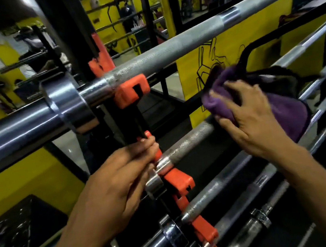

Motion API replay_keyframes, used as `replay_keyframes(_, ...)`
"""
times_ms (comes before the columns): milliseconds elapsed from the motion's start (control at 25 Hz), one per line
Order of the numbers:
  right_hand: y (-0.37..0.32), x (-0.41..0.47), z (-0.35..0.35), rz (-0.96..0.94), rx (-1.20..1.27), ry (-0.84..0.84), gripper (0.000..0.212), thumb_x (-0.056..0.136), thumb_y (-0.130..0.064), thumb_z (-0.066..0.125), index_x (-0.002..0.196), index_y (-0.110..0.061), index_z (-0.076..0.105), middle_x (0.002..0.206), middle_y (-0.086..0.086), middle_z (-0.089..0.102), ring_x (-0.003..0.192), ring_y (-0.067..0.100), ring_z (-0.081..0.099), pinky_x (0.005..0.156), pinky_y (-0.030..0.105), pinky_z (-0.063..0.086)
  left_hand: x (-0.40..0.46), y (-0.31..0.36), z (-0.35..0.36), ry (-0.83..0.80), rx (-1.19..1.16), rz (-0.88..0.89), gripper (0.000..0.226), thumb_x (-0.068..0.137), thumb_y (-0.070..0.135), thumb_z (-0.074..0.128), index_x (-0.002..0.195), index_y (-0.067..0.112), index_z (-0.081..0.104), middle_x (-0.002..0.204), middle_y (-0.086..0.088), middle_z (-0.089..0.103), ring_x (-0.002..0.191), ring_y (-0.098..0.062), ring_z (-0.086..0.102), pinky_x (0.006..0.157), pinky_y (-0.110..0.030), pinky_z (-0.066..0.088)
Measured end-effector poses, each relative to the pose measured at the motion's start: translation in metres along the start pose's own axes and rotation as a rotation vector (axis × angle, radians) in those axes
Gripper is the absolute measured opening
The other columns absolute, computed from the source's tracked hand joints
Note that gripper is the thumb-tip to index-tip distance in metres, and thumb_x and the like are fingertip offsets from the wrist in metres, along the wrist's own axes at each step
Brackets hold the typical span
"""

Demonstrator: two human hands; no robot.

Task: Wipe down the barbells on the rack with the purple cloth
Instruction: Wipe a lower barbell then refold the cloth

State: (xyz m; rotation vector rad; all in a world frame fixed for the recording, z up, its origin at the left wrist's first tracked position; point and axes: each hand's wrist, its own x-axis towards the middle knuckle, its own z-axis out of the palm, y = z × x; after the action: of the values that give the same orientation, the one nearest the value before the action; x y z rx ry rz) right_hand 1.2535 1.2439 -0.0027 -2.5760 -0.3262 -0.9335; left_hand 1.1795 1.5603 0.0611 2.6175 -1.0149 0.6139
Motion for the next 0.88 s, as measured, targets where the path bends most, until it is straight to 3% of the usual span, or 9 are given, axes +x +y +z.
replay_keyframes(80, 0.008, 0.014, 0.002, -0.055, -0.152, -0.152, 0.054, 0.096, -0.051, 0.035, 0.135, -0.021, 0.058, 0.137, 0.008, 0.056, 0.136, 0.036, 0.042, 0.117, 0.064, 0.018, -0.015, -0.005, -0.003, -0.010, -0.011, -0.043, 0.047, 0.099, 0.022, 0.043, 0.145, 0.021, 0.052, 0.152, 0.010, 0.047, 0.139, -0.006, 0.045, 0.111, -0.026, 0.040)
replay_keyframes(200, -0.027, 0.017, -0.006, -0.190, -0.094, -0.212, 0.049, 0.094, -0.050, 0.035, 0.121, -0.020, 0.064, 0.120, 0.001, 0.064, 0.117, 0.031, 0.054, 0.111, 0.057, 0.029, -0.021, -0.010, -0.003, -0.028, 0.004, -0.078, 0.054, 0.095, 0.020, 0.038, 0.148, 0.026, 0.048, 0.153, 0.012, 0.045, 0.139, -0.002, 0.043, 0.111, -0.023, 0.038)
replay_keyframes(280, -0.071, 0.007, -0.008, -0.316, 0.093, -0.257, 0.047, 0.094, -0.047, 0.040, 0.127, -0.023, 0.064, 0.123, -0.005, 0.063, 0.115, 0.024, 0.053, 0.105, 0.049, 0.034, -0.020, -0.010, -0.003, -0.039, -0.014, -0.096, 0.058, 0.092, 0.021, 0.037, 0.149, 0.030, 0.044, 0.152, 0.014, 0.045, 0.138, 0.000, 0.043, 0.110, -0.021, 0.039)
replay_keyframes(400, -0.102, -0.012, -0.008, -0.370, 0.324, -0.295, 0.047, 0.096, -0.043, 0.044, 0.138, -0.026, 0.057, 0.137, -0.012, 0.056, 0.126, 0.015, 0.047, 0.110, 0.039, 0.031, -0.020, -0.011, -0.003, -0.053, -0.037, -0.092, 0.061, 0.091, 0.022, 0.036, 0.150, 0.034, 0.042, 0.152, 0.015, 0.045, 0.137, 0.001, 0.044, 0.110, -0.022, 0.039)
replay_keyframes(560, -0.074, -0.006, -0.001, -0.367, 0.306, -0.188, 0.046, 0.093, -0.040, 0.052, 0.135, -0.026, 0.061, 0.138, -0.013, 0.058, 0.131, 0.013, 0.049, 0.118, 0.044, 0.023, -0.020, -0.009, -0.004, -0.043, -0.045, -0.120, 0.056, 0.093, 0.029, 0.036, 0.148, 0.036, 0.045, 0.151, 0.021, 0.044, 0.136, 0.005, 0.043, 0.110, -0.025, 0.042)
replay_keyframes(720, 0.000, 0.011, 0.011, -0.117, 0.056, 0.039, 0.044, 0.093, -0.047, 0.048, 0.122, -0.019, 0.067, 0.125, 0.001, 0.064, 0.127, 0.027, 0.051, 0.112, 0.067, 0.021, -0.022, -0.007, -0.005, -0.043, -0.099, -0.143, 0.054, 0.094, 0.032, 0.035, 0.146, 0.037, 0.047, 0.150, 0.025, 0.042, 0.136, 0.010, 0.039, 0.111, -0.022, 0.040)
replay_keyframes(880, 0.005, 0.016, 0.017, 0.134, 0.082, 0.089, 0.052, 0.093, -0.051, 0.041, 0.121, -0.015, 0.066, 0.127, 0.008, 0.060, 0.129, 0.031, 0.043, 0.110, 0.072, 0.019, -0.023, -0.005, -0.005, -0.059, -0.126, -0.167, 0.054, 0.093, 0.036, 0.033, 0.146, 0.040, 0.045, 0.151, 0.026, 0.040, 0.138, 0.010, 0.037, 0.113, -0.033, 0.041)
